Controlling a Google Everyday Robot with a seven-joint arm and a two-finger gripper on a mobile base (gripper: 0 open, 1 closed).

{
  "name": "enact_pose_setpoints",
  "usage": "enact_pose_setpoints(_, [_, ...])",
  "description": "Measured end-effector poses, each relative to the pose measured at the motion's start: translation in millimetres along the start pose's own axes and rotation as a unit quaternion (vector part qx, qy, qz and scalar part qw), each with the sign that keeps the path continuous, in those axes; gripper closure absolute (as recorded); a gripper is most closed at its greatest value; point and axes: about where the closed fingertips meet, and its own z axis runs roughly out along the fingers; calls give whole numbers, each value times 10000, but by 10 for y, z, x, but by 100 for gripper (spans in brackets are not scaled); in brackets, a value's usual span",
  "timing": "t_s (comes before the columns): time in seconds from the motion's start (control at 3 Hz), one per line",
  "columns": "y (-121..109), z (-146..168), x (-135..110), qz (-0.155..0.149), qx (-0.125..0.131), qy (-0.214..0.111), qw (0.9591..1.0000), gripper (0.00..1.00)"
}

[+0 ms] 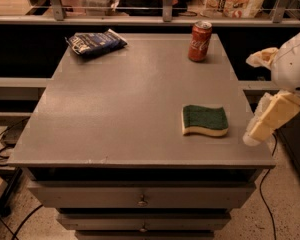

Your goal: Move sponge near blue chip bag

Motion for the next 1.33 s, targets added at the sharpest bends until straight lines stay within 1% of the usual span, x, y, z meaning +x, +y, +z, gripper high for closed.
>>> enact_pose_setpoints(0.33, [-37,308,-59,-37,-162,-234,9996,0])
enact_pose_setpoints(0.67, [-99,612,-39,14,-264,-317,9991,0])
enact_pose_setpoints(1.0, [-196,971,89,209,-447,-307,9983,0])
enact_pose_setpoints(1.33, [-226,1156,181,351,-562,-278,9974,0])
